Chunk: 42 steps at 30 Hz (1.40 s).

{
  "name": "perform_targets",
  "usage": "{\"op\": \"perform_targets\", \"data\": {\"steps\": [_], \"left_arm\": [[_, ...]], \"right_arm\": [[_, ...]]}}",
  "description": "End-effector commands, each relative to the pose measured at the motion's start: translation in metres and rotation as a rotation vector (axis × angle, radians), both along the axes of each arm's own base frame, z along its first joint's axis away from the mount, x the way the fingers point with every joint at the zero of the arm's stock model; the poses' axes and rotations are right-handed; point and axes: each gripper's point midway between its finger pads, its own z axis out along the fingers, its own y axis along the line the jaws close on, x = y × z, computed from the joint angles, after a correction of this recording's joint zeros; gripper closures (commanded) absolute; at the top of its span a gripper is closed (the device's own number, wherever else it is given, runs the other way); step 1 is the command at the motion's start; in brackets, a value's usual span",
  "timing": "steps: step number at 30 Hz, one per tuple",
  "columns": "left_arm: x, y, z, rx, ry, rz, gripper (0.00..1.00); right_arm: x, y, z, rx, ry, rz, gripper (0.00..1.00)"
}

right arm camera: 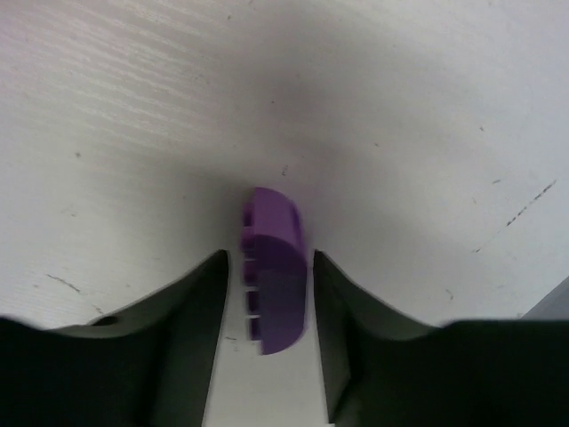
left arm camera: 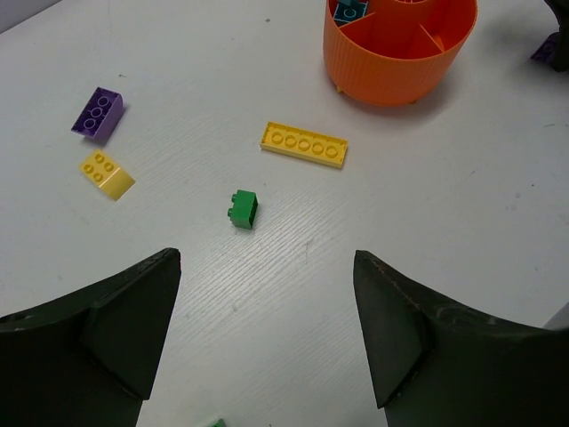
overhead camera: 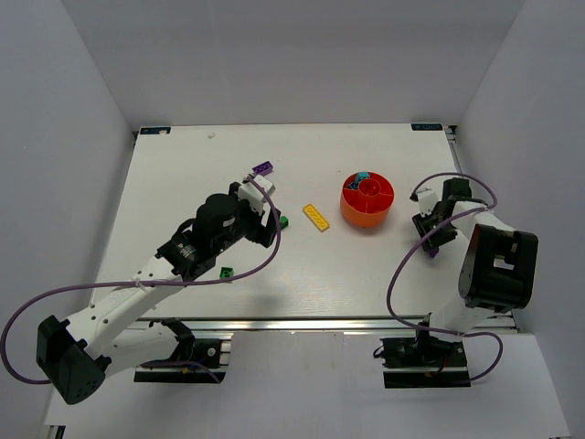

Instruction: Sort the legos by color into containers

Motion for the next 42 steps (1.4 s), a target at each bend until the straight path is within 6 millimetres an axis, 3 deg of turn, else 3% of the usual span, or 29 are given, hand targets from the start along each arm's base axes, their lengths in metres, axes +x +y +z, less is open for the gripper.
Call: {"op": "perform_targets", "data": {"steps": [1, 4, 8, 11, 12, 14, 18, 24, 28, 31, 32, 33, 37, 42], "left_arm": [[-0.004, 0.0, 0.011, -0.016, -0.028, -0.015, 0.12], [-0.005, -0.001, 0.012, -0.02, -0.028, -0.023, 0.12], [-0.006, -0.002, 0.013, -0.024, -0.028, -0.028, 0.12], [-0.006, -0.002, 0.012, -0.027, -0.026, -0.028, 0.12], [-0.006, -0.002, 0.012, -0.027, -0.026, -0.028, 0.12], [-0.005, -0.002, 0.01, -0.021, -0.022, -0.023, 0.12], [-0.002, 0.0, 0.003, -0.003, -0.011, -0.009, 0.12], [0.003, 0.001, -0.013, 0.039, 0.014, 0.012, 0.11], [0.007, 0.003, -0.021, 0.069, 0.025, 0.028, 0.11], [0.009, 0.006, -0.026, 0.09, 0.03, 0.044, 0.11], [0.009, 0.006, -0.028, 0.094, 0.033, 0.047, 0.11], [0.011, 0.007, -0.028, 0.095, 0.03, 0.054, 0.11], [0.012, 0.009, -0.032, 0.111, 0.035, 0.063, 0.11], [0.013, 0.009, -0.033, 0.115, 0.035, 0.069, 0.1]], "right_arm": [[0.014, -0.009, 0.007, -0.031, -0.03, -0.003, 0.6], [0.016, -0.011, 0.013, -0.04, -0.037, -0.003, 0.8], [0.019, -0.004, 0.028, -0.01, -0.07, 0.02, 0.9], [0.024, 0.022, 0.055, 0.109, -0.132, 0.083, 0.95], [0.026, 0.043, 0.071, 0.212, -0.18, 0.142, 0.97], [0.022, 0.078, 0.097, 0.378, -0.228, 0.271, 0.98], [0.019, 0.122, 0.144, 0.543, -0.367, 0.49, 1.0], [0.037, 0.149, 0.176, 0.511, -0.54, 0.752, 0.98], [0.056, 0.16, 0.184, 0.44, -0.595, 0.859, 0.98], [0.081, 0.158, 0.193, 0.403, -0.64, 0.828, 0.98], [0.088, 0.157, 0.195, 0.439, -0.625, 0.72, 0.99], [0.109, 0.151, 0.206, 0.404, -0.692, 0.661, 0.99], [0.136, 0.143, 0.212, 0.451, -0.722, 0.435, 0.99], [0.159, 0.139, 0.199, 0.512, -0.689, 0.266, 0.96]]}}
